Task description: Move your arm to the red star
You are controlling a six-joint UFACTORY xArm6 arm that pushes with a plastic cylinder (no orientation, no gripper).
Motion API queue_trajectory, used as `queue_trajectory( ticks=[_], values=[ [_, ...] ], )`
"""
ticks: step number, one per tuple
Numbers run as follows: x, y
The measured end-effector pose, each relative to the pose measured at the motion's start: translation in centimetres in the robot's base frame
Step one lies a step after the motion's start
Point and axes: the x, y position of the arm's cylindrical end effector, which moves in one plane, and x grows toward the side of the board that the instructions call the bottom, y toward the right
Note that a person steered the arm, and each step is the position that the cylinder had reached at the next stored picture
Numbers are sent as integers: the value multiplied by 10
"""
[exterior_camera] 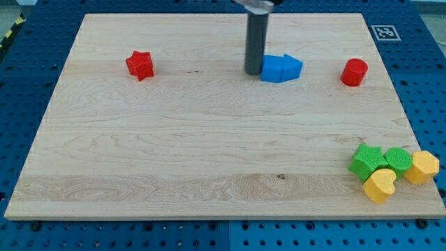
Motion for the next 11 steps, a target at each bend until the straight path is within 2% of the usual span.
queue_trajectory(
  ticks=[2, 3, 4, 5, 7, 8, 9, 11],
  values=[
    [-4, 75],
    [-4, 81],
    [-4, 54],
    [-6, -16],
    [-52, -179],
    [-50, -261],
    [-42, -290],
    [-17, -249]
  ],
)
